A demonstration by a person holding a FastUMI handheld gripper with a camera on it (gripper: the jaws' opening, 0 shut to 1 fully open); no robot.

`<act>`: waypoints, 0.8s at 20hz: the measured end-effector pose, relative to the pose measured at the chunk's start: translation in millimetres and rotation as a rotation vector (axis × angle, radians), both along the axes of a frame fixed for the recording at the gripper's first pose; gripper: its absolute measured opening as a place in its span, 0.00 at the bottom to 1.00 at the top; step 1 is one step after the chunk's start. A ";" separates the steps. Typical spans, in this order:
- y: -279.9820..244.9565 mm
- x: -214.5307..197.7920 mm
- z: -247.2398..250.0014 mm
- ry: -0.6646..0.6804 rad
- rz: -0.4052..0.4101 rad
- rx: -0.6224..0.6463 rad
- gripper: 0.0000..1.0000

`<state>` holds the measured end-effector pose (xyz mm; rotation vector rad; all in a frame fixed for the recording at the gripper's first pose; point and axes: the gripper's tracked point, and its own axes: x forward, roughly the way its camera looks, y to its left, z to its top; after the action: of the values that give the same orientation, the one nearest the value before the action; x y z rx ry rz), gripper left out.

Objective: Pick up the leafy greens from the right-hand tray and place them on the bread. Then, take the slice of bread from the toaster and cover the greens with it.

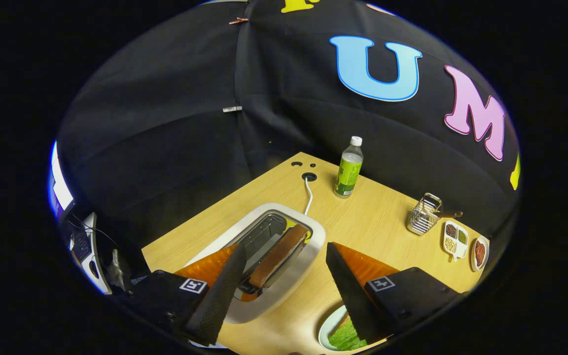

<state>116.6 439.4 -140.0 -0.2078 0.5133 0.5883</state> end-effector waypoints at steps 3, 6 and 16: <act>7.7 3.6 -11.3 0.001 -0.009 -0.031 1.00; 16.3 5.0 -14.0 -0.006 0.000 -0.044 1.00; 19.7 5.4 -23.2 0.055 -0.029 -0.029 0.26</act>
<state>122.0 459.1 -163.3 -0.2119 0.5772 0.5599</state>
